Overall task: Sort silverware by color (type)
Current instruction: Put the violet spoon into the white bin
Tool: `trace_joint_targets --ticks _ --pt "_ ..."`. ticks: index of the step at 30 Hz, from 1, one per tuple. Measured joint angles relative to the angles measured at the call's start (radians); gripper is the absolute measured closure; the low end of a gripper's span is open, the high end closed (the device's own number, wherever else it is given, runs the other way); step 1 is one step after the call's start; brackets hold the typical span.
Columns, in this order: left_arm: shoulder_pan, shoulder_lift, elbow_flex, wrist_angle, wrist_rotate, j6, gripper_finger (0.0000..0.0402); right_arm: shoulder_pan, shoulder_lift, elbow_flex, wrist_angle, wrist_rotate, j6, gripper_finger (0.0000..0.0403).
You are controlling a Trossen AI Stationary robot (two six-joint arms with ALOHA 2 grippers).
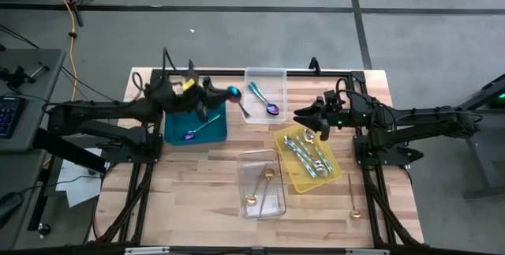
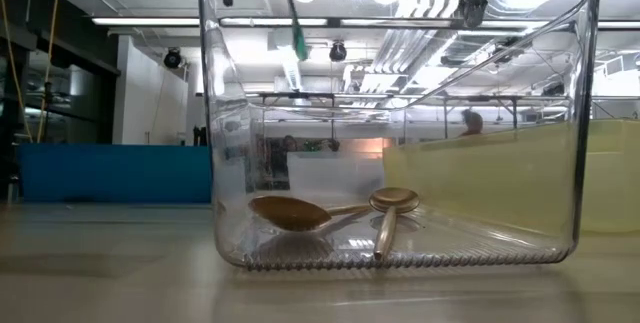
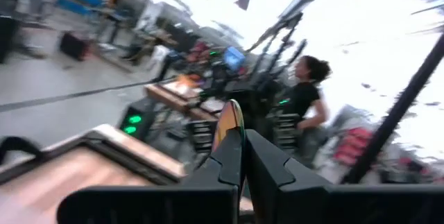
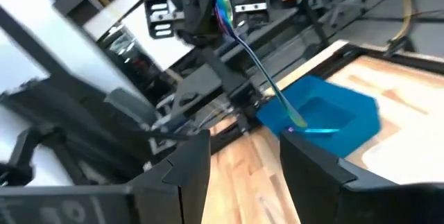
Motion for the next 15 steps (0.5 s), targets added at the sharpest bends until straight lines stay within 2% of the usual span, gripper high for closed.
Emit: trace_joint_targets --ticks 4,11,15 --pt "-0.043 0.032 -0.045 0.136 -0.016 -0.033 0.0401 0.0 0.013 0.0 0.0 -0.041 -0.023 0.0237" --pt "-0.048 0.044 -0.046 0.153 -0.021 -0.039 0.0401 0.0 0.057 0.0 0.004 -0.045 -0.026 0.0237" --pt "-0.048 0.071 -0.044 0.159 0.007 -0.068 0.0401 0.009 0.154 0.037 0.011 -0.073 -0.09 0.0237"
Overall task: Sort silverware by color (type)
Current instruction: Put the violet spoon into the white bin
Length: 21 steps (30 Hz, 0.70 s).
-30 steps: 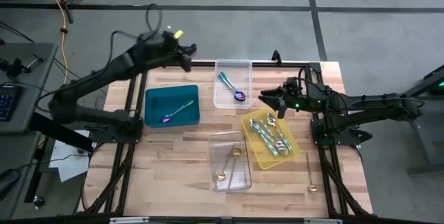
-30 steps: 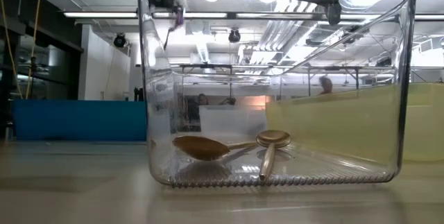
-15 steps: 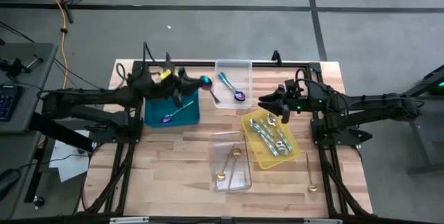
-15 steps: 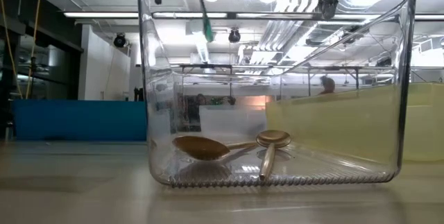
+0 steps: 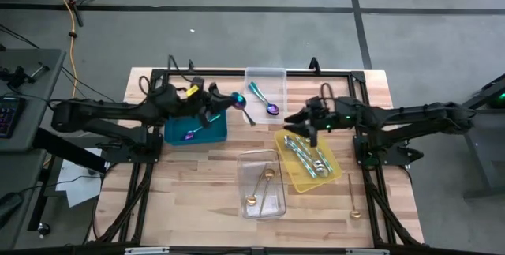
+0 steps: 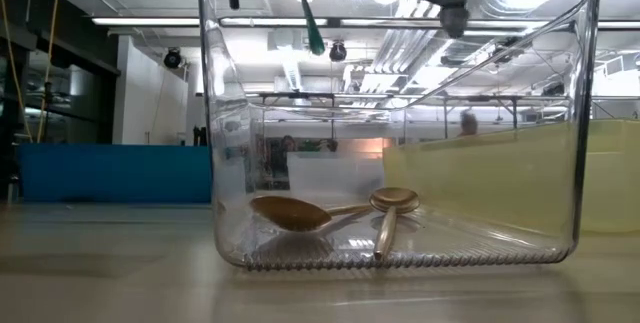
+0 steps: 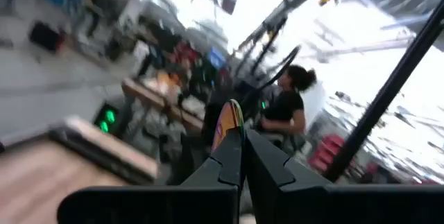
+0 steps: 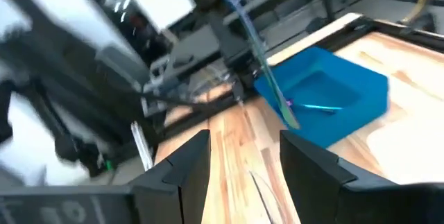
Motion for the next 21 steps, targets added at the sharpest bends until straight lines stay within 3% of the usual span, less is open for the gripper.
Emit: trace_joint_targets --ticks 8,12,21 --pt "-0.026 0.139 0.0 0.105 0.07 -0.067 0.0401 0.008 0.247 0.187 0.004 -0.042 -0.202 0.0237" --pt "-0.04 0.187 0.0 0.188 0.082 -0.083 0.0401 0.003 0.335 0.262 0.002 -0.043 -0.223 0.0237" --pt "-0.05 0.195 0.0 0.204 0.082 -0.066 0.0401 0.003 0.457 0.37 -0.044 -0.09 -0.227 0.0237"
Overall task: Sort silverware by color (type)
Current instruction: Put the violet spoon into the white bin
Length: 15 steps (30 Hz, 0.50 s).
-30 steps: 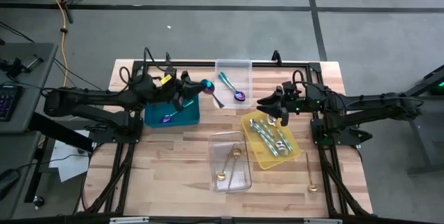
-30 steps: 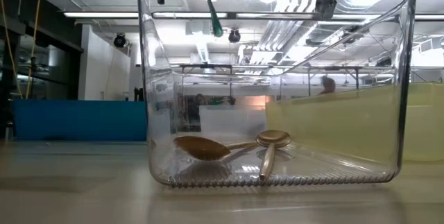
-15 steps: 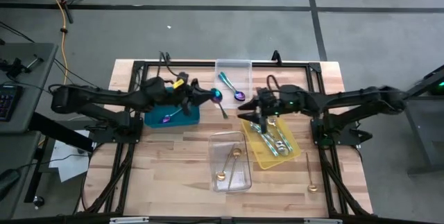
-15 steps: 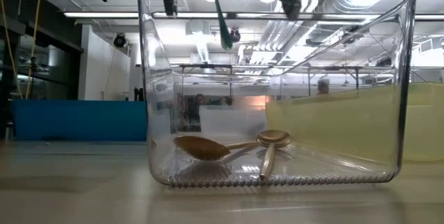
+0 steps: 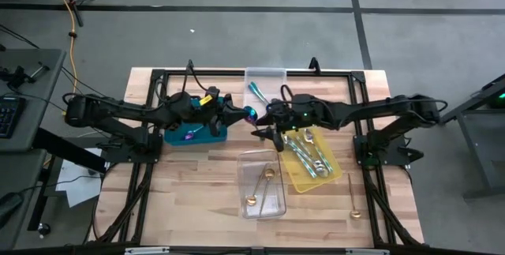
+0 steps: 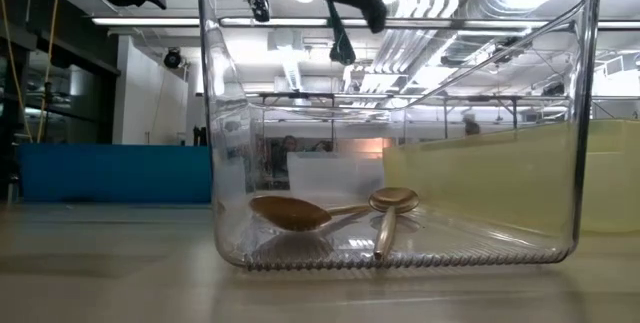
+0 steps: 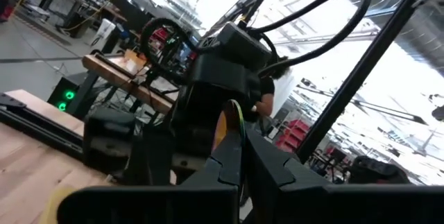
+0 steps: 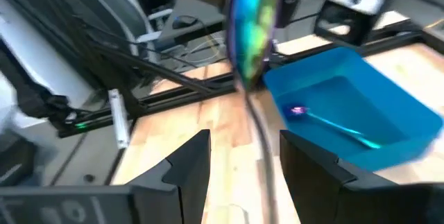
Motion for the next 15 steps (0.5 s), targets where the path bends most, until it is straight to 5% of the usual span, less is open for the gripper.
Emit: trace_joint_targets --ticks 5,12,15 --pt "0.0 0.0 0.0 -0.003 0.0 0.001 0.0401 0.0 0.03 0.025 -0.015 -0.026 0.024 0.0252" --pt "0.002 0.0 0.0 -0.004 0.009 0.011 0.0401 -0.011 -0.004 0.035 -0.127 -0.023 0.027 0.0377" --pt "0.012 -0.003 0.002 -0.01 0.008 -0.003 0.0393 -0.019 -0.041 0.035 -0.175 -0.021 0.014 0.0389"
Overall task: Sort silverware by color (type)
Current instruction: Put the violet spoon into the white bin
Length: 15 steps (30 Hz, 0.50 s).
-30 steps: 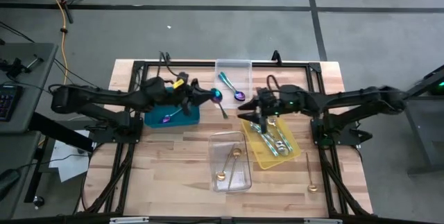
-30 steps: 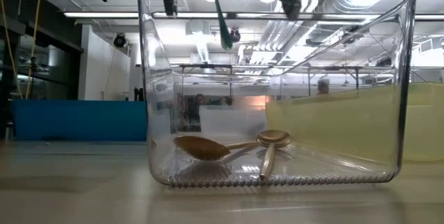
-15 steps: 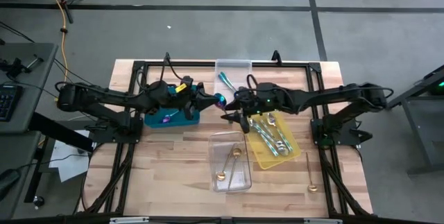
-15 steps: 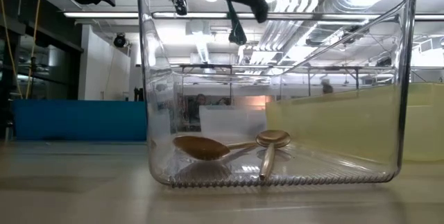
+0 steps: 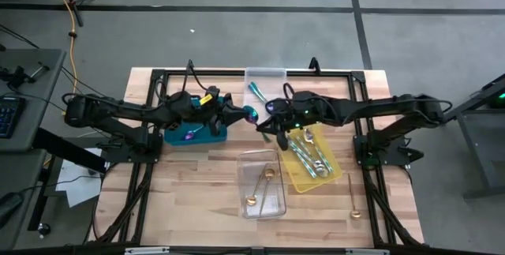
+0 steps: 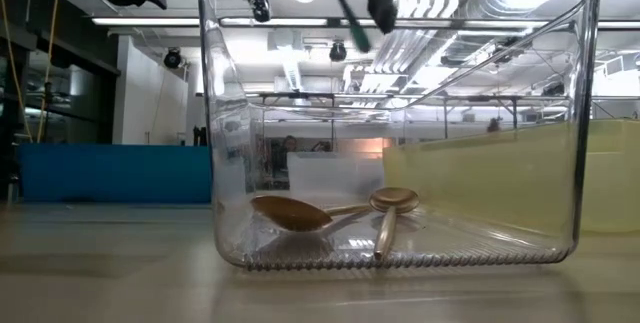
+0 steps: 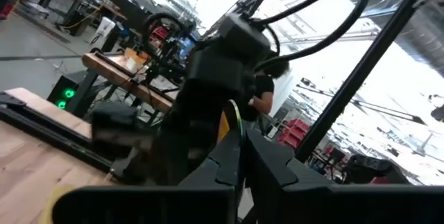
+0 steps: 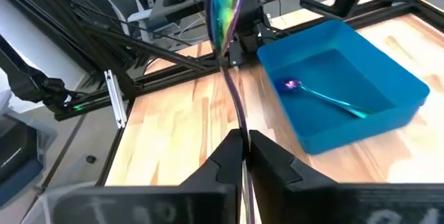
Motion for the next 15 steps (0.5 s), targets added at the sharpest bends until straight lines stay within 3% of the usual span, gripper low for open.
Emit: trace_joint_targets --ticks 8,15 --pt "0.073 -0.042 -0.002 -0.062 0.064 -0.028 0.0346 -0.028 -0.138 0.001 -0.215 0.027 -0.047 0.0398" --pt "0.154 -0.238 -0.002 -0.362 0.086 0.078 0.0311 -0.038 -0.306 -0.005 -0.489 0.156 -0.051 0.04"
